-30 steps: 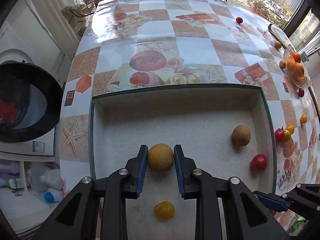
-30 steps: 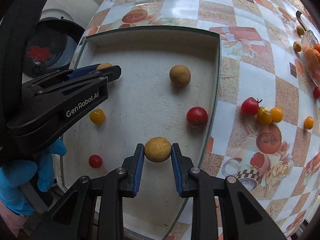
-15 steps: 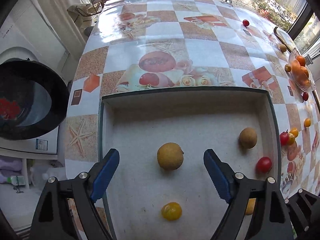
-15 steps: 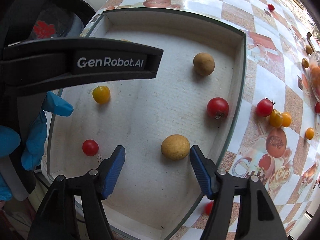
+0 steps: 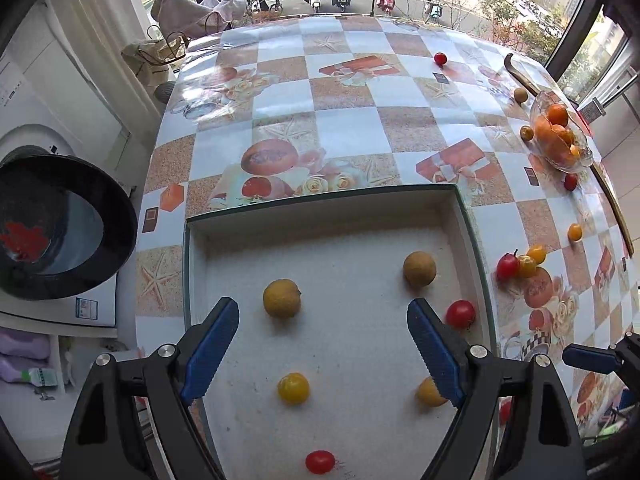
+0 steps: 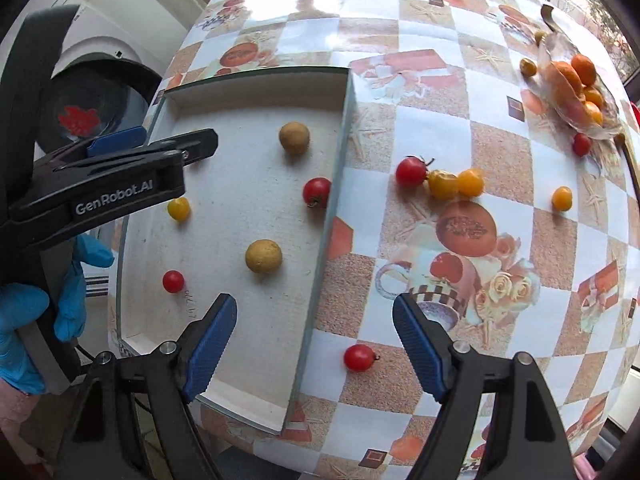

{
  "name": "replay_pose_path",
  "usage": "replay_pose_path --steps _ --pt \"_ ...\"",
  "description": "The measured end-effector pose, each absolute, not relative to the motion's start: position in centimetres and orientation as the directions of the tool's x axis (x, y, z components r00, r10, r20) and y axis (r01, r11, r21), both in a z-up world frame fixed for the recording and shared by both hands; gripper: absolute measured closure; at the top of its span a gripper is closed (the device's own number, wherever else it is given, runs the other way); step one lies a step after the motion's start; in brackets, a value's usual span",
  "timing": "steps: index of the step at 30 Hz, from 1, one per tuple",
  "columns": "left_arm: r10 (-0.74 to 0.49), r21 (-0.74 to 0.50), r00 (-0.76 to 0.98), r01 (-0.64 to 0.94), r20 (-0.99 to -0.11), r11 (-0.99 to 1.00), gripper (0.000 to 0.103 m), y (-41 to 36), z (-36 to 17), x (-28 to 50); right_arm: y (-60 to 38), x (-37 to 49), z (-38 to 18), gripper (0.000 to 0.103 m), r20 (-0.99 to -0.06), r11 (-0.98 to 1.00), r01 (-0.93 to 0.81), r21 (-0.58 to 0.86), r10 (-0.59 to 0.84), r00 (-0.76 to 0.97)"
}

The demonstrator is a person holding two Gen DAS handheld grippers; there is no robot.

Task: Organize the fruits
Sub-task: 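Withdraw both open tools from the tray toward the remaining tomatoes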

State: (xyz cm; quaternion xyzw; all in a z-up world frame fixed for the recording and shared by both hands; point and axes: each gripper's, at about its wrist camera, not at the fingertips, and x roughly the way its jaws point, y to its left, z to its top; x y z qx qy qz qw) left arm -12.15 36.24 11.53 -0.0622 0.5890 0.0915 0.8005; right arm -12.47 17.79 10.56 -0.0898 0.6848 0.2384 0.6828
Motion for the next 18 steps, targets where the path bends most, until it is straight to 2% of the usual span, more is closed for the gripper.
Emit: replay_pose_path --steps 10,18 --pt "-0.003 -0.025 0.339 -0.062 -0.941 0.998 0.016 27.6 13.6 -10.6 5.5 -8.5 9.4 0.02 -0.99 0.978 -0.156 0.138 0.137 -0.015" --pt "-0.047 -0.052 0.304 -0.009 -0.951 0.999 0.016 21.6 13.0 -12.3 0.7 -7.0 9.4 0.02 -0.991 0.987 -0.093 0.133 0.133 0.0"
